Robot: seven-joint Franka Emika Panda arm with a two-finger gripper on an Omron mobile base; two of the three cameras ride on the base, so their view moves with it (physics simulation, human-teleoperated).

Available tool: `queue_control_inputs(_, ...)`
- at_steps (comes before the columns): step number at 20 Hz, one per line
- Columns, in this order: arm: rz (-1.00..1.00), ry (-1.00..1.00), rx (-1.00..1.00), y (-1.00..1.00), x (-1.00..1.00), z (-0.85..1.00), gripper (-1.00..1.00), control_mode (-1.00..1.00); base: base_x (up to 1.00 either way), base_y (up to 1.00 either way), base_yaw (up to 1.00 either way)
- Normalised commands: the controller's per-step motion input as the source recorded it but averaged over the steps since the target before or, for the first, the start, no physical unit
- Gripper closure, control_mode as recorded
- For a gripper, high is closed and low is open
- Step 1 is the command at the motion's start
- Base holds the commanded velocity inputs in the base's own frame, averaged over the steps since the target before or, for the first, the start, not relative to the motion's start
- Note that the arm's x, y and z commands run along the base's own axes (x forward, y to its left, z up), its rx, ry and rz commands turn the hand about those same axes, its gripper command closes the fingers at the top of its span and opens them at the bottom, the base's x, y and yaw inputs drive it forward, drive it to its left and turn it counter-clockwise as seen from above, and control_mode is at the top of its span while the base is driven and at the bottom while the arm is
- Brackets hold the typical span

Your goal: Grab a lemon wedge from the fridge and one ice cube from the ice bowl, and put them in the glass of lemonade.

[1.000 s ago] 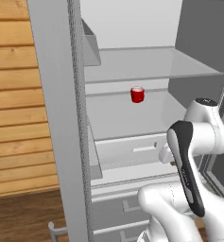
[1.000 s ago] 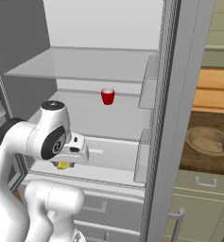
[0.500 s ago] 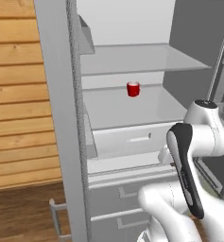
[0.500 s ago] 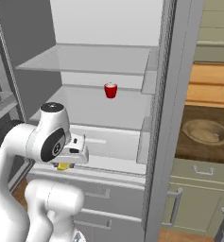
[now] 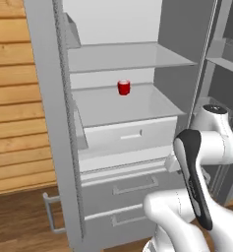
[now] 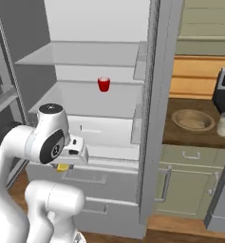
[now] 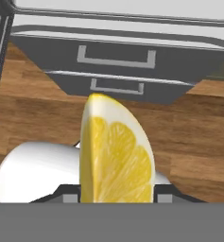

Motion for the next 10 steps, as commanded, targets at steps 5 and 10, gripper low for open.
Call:
queue_control_inputs(5, 0.0, 0.0, 0.0, 0.0, 0.0, 0.0, 1.0, 1.0, -0.19, -0.21, -0.72)
queue_control_inputs(10, 0.0, 0.0, 0.0, 0.0, 0.0, 0.0, 1.0, 1.0, 0.0, -0.33, -0.75)
